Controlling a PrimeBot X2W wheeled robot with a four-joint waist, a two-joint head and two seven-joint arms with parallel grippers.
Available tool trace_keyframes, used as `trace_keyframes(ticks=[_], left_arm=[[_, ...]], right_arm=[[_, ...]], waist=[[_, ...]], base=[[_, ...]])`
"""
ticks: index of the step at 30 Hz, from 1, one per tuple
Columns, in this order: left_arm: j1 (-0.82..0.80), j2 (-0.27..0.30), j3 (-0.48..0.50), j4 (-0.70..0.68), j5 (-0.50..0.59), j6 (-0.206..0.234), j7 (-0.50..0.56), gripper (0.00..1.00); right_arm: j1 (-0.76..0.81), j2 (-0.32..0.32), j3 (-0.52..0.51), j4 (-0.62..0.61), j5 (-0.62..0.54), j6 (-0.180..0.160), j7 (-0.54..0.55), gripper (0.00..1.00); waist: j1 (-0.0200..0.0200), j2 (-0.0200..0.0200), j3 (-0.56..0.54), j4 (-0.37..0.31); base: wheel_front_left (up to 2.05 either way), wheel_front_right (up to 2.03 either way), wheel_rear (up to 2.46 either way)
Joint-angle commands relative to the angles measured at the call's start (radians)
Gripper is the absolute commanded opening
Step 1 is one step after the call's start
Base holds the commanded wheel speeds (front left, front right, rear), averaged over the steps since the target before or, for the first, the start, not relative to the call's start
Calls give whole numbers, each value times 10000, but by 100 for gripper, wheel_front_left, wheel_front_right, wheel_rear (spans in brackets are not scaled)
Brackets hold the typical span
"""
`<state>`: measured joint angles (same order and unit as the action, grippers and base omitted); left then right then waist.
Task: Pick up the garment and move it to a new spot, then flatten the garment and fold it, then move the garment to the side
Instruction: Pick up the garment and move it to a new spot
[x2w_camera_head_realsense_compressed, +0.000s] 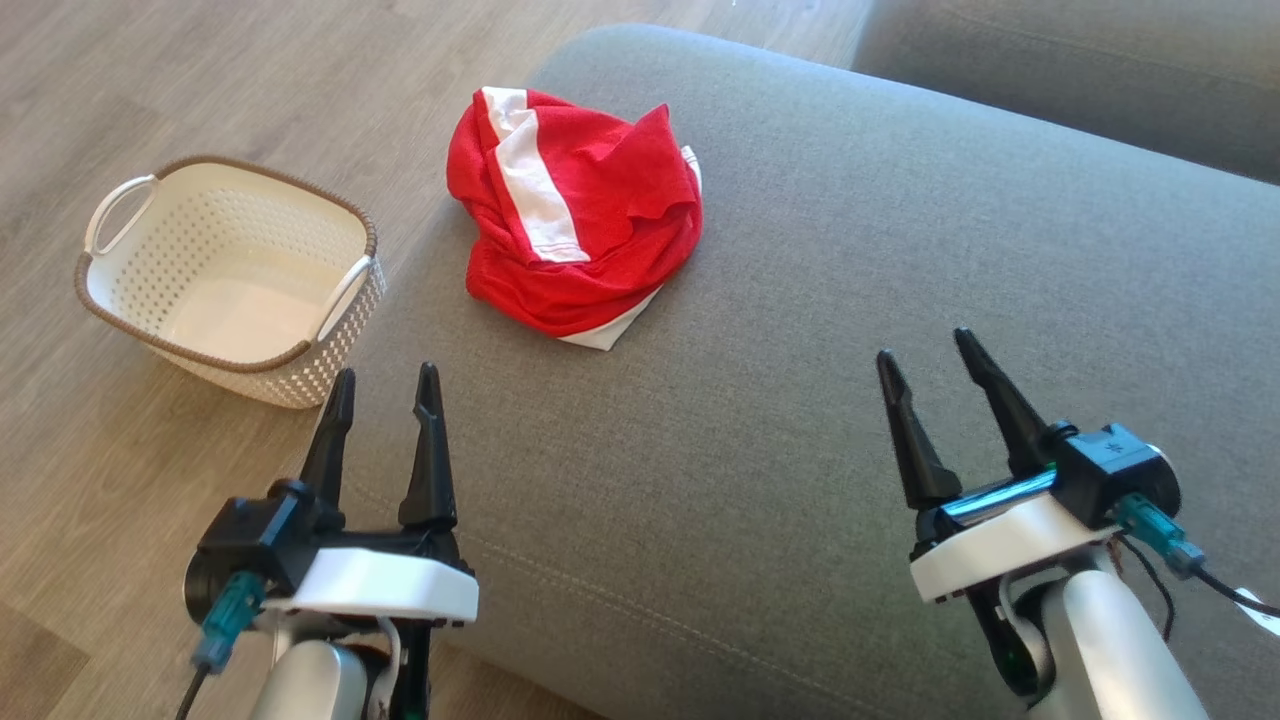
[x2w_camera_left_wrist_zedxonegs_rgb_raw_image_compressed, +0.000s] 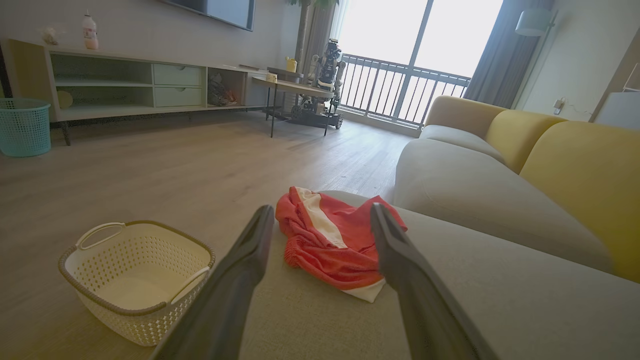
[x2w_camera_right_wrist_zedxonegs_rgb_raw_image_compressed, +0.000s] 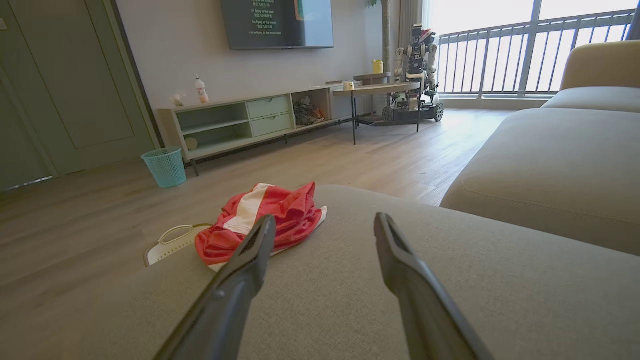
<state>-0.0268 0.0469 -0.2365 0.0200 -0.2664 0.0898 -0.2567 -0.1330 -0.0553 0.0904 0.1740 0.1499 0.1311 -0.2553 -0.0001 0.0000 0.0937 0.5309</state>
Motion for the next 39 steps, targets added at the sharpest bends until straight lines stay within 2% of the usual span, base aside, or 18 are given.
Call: trace_keyframes(ticks=[1,7,16,25,32,39], left_arm=[[-224,34,376,-435,-2,110,-51,100],[-123,34,444,-698,-50,334,-51,100],[-102,34,699,-747,60,311,-51,100],[-382,34,1116,-491,256,-105,-51,100],[-770,115,2263,105,682,-757,-51,100],[-2130,421,2913,1687,845,-916,-47,100]], right_arm=[[-311,50,312,-212,42,-4,-65,100],[-631,50,592,51,58,-4,-65,100],[-699,50,589,198,216,-4,-65,100],[-235,51,192,-68,201,-4,-65,100],[-50,17,380,-322,-158,-4,-64,100],[-558,-225,325,-1253,-436,-4,227,100]], waist=[[1,0,51,53],[1,0,155,106],[1,0,-16,56],[1,0,-202,-69],[1,0,238,-973],[1,0,1779,-1958]], base=[[0,0,0],[0,0,0],[0,0,0],[0,0,0],[0,0,0],[0,0,0]])
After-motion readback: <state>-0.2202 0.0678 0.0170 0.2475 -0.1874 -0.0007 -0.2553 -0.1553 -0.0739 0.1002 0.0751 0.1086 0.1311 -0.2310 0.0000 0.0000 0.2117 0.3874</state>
